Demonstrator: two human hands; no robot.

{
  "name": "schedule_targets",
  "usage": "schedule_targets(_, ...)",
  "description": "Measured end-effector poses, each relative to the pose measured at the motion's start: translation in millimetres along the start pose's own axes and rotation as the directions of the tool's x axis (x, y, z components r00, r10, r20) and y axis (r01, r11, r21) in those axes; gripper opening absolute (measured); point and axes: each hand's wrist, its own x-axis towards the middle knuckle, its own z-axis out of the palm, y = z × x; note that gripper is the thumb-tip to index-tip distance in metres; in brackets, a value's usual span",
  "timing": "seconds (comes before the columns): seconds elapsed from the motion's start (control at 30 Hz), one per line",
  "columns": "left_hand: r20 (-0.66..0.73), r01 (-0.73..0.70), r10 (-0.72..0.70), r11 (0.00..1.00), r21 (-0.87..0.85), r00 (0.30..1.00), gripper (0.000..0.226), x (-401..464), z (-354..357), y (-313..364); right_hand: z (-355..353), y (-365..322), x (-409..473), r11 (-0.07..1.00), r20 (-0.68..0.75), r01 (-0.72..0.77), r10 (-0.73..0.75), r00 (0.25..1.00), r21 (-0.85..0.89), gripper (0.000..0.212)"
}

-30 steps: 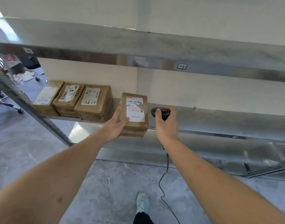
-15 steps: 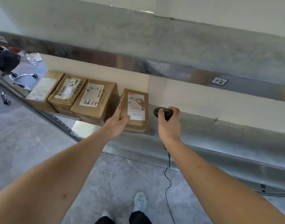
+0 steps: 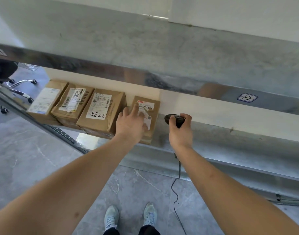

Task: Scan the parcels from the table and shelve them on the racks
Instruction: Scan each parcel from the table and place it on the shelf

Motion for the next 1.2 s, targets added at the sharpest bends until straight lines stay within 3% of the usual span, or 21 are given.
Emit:
schedule_targets(0.13,0.119,-0.214,0.219,0.975,-0.054,0.968,0.066,1.6,7.0,-2.2,6.5,-4.4,-5.2,1.0,0.002,0.004,-0.004,1.0,0.017,0.039)
schedule_targets(0.2,0.166,-0.244,0.253,0.967,-0.076,0.953,0.071,1.3,13.5,-8.7,8.5,-5.4,-7.0,1.0,0.003,0.004,-0.004,1.0,0.02,0.039)
schedule_targets(0.8,0.182,-0.097,0.104,0.994,-0.046,0.978,0.074,-6.1,12.4,-23.5,12.6,-6.2,-13.6,0.999,-0.005,-0.008,0.008,1.0,0.031,0.039)
schedule_targets(1.2,0.137,-0.141,0.146,0.989,-0.051,0.98,0.074,0.1,-3.1,-19.7,-0.4,-3.6,-10.1,0.999,-0.01,0.008,-0.007,1.0,0.052,0.039)
